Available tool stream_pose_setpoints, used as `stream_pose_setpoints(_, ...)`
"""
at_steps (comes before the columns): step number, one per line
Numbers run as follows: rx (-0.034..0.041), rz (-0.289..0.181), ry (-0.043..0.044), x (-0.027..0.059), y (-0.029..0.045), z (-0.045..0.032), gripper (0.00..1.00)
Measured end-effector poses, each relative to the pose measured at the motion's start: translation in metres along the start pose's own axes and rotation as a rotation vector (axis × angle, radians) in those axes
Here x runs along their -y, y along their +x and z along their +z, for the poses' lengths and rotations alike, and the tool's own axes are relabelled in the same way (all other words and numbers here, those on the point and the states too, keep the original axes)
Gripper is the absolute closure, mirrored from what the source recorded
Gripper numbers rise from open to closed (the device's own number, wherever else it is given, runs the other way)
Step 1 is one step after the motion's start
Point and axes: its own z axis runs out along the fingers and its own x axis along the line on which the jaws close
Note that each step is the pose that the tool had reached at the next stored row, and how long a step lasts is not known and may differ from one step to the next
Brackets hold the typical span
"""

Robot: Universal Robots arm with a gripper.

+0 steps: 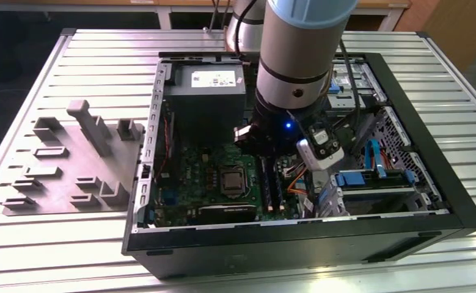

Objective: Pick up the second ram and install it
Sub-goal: 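Press down the second ram until it locks into place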

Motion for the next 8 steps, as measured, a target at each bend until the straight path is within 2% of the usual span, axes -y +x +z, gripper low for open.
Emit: stream_pose_setpoints(8, -0.0001, 0.0, 0.0002, 0.0, 0.0, -0.0011, 0.9)
